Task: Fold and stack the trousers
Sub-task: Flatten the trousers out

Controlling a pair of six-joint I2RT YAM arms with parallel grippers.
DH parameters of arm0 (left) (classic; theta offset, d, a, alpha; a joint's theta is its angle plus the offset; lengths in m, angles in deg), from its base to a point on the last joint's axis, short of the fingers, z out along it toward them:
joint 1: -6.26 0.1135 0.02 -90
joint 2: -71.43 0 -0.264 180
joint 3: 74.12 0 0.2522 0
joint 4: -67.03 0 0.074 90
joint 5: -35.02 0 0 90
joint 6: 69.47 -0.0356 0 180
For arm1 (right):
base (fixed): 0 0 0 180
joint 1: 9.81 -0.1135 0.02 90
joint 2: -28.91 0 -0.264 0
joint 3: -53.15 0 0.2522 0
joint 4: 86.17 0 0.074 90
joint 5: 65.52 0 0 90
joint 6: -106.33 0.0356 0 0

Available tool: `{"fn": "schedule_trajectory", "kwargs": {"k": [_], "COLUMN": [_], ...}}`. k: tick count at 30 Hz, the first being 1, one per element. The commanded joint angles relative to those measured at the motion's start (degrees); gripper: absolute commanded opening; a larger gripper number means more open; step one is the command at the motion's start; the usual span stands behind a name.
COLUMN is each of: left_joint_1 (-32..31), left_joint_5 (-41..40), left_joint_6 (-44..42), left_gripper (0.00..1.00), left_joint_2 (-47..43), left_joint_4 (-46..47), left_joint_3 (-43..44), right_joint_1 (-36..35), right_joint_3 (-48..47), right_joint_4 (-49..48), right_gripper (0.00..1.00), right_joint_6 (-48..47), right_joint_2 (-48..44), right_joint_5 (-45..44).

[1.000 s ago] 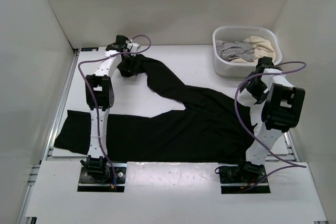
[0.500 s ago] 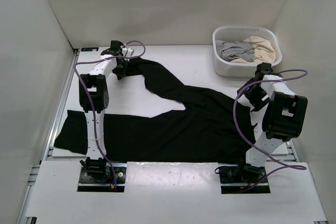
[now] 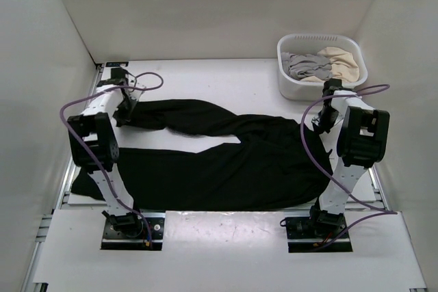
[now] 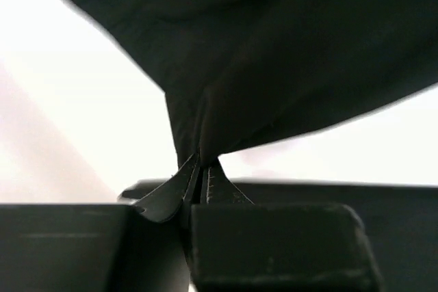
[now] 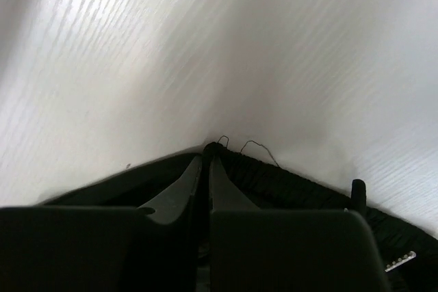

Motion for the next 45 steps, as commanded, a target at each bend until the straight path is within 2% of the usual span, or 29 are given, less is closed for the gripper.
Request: {"fn": "schedule_trajectory", "kwargs": {"k": [1,4,7,8,10,11,12,14,15,16,17,18,24,26,31,33,34,35,36,39,41,42,43,45], "left_joint_1": [5.9,8.3,9.0,9.6,10.1,10.1,10.1,10.1,10.1,10.1,10.1,10.1,10.1,10.1,10.1,10.1,10.1,10.1,10.1,10.1,9.6,9.6,9.6,9.6], "left_joint_5": [-5.4,-6.9,-6.9,-6.9,-6.9,-3.9,-1.9,2.4,3.3,3.3,3.3,1.9,0.3,0.3,2.7,2.7,2.2,2.2,2.2,4.7,6.1,6.2,6.2,2.5], "left_joint_6": [-3.6,-7.1,-7.9,-8.6,-8.6,-8.0,-8.0,-8.6,-8.6,-7.9,-7.9,-7.9,-7.3,-6.5,-7.4,-7.4,-7.4,-5.8,-5.1,-6.3,-11.2,-13.4,-15.3,-18.9], "left_gripper": [0.18,0.32,0.41,0.45,0.47,0.47,0.53,0.53,0.49,0.33,0.21,0.14,0.14,0.14,0.14,0.51,0.65,0.73,0.76,0.76,0.78,0.79,0.81,0.87], "left_joint_2": [-3.3,-2.5,-0.5,0.2,2.8,3.8,4.8,7.4,8.2,9.6,10.2,10.7,12.1,12.1,12.1,12.8,13.6,14.8,17.3,19.1,15.2,13.2,9.6,7.6], "left_joint_4": [0.7,0.7,0.2,-1.6,-3.8,-5.4,-9.3,-13.0,-14.0,-14.6,-14.6,-14.6,-15.7,-15.7,-16.2,-15.3,-15.3,-15.3,-15.3,-18.0,-16.6,-15.2,-13.7,-10.4], "left_joint_3": [-2.9,-5.3,-4.8,-2.4,1.7,4.5,10.4,15.9,18.0,20.4,20.4,20.4,18.5,20.8,22.0,22.0,22.5,25.2,26.7,28.8,23.7,16.5,12.8,5.6], "right_joint_1": [1.3,2.0,2.0,2.0,2.0,2.0,2.0,2.0,2.0,2.0,1.4,1.4,1.4,1.4,1.4,1.4,1.4,0.9,0.1,0.1,0.1,0.1,0.1,0.1], "right_joint_3": [-0.3,0.9,0.9,0.9,1.5,2.3,2.3,2.3,2.3,2.3,2.3,2.3,-0.2,-0.2,5.1,7.0,8.0,9.1,11.3,12.0,12.5,12.5,12.5,12.5], "right_joint_4": [1.5,0.3,1.1,1.1,1.1,0.4,0.4,-0.1,-0.1,-0.1,-0.1,-0.1,2.1,2.9,0.5,0.0,0.0,0.0,-0.6,0.1,-0.1,-0.1,-0.9,-0.9], "right_gripper": [0.0,0.0,0.0,0.0,0.01,0.06,0.11,0.14,0.09,0.01,0.0,0.0,0.0,0.0,0.0,0.02,0.02,0.02,0.02,0.02,0.01,0.01,0.01,0.01], "right_joint_6": [0.9,-1.8,-2.6,-3.1,-3.7,-5.0,-5.6,-6.2,-6.9,-7.6,-7.6,-8.3,-9.5,-10.0,-12.7,-13.6,-14.2,-14.2,-14.2,-13.7,-13.7,-13.7,-13.7,-13.2], "right_joint_2": [-2.1,-5.2,-5.2,-5.2,-6.1,-7.0,-7.0,-7.6,-8.2,-9.1,-9.1,-9.8,-11.1,-12.8,-22.7,-24.8,-25.5,-27.0,-27.8,-28.5,-29.7,-29.7,-29.7,-29.2], "right_joint_5": [-5.9,-5.3,-4.0,-4.5,-4.5,-4.5,-2.0,-2.0,-2.0,-1.4,-1.4,-0.7,0.5,0.5,0.5,2.6,3.6,4.3,4.8,3.2,3.2,3.2,3.8,3.8]}}
